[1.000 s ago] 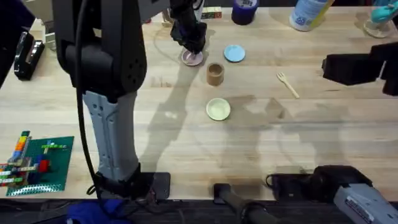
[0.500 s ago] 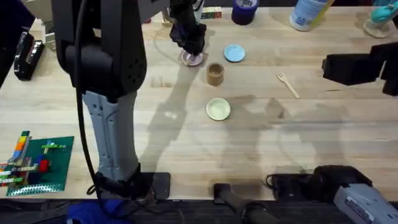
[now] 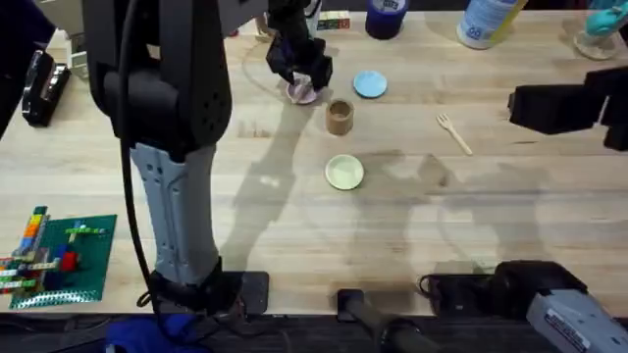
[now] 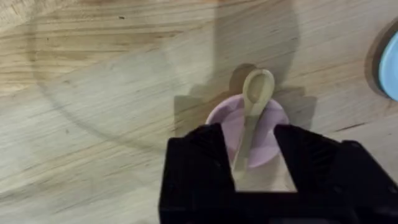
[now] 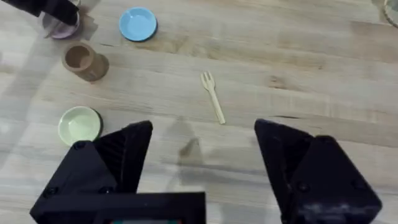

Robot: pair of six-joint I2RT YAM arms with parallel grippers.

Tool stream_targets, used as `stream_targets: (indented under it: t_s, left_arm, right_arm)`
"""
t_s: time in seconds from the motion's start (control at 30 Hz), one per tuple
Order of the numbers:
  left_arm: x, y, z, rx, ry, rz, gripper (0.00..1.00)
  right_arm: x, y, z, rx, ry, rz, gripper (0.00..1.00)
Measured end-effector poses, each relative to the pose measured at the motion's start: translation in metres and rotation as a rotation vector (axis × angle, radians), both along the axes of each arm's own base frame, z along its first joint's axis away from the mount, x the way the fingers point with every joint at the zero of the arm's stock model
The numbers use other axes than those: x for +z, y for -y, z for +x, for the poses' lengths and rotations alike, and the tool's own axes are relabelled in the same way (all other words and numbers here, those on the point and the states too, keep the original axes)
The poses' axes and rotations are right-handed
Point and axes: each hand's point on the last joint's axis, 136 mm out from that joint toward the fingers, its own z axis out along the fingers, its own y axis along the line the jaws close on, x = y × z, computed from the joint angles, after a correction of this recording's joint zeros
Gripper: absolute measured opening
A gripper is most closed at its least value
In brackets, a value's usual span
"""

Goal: Pick up a utensil and set it on the pink plate, then put the other utensil in the container.

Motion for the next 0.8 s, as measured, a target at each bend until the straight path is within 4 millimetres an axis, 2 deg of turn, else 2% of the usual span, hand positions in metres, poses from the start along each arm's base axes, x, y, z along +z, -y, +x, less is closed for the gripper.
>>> stream_targets:
  t_s: [0.17, 0.27, 0.4, 0.43, 0.47, 0.63, 0.67, 0.8]
  left_arm:
    - [0.006, -0.001, -0.003, 0.000, -0.003, 0.001, 0.648]
    - [0.027, -0.002, -0.006, 0.000, 0.023, -0.007, 0.687]
    - [0.074, -0.004, -0.012, 0.000, 0.096, -0.031, 0.807]
    - [0.108, -0.007, -0.021, -0.001, 0.144, -0.046, 0.932]
    - [0.119, -0.008, -0.026, -0.001, 0.156, -0.050, 0.972]
    - [0.143, -0.016, -0.049, 0.000, 0.145, -0.046, 0.995]
    - [0.149, -0.020, -0.061, 0.000, 0.128, -0.041, 0.995]
    - [0.162, -0.025, -0.076, -0.005, 0.121, -0.037, 0.995]
  right_arm:
    - [0.000, 0.000, 0.000, 0.000, 0.000, 0.000, 0.998]
    - [0.000, 0.000, 0.000, 0.000, -0.001, 0.000, 0.998]
    - [0.000, 0.000, 0.000, 0.000, 0.000, 0.000, 0.997]
    - [0.000, 0.000, 0.000, 0.000, 0.000, 0.000, 0.999]
    - [0.000, 0.000, 0.000, 0.000, 0.000, 0.000, 0.998]
    - [0.000, 0.000, 0.000, 0.000, 0.000, 0.000, 0.998]
    - [0.000, 0.000, 0.000, 0.000, -0.001, 0.000, 0.998]
    - [0.000, 0.000, 0.000, 0.000, -0.001, 0.000, 0.998]
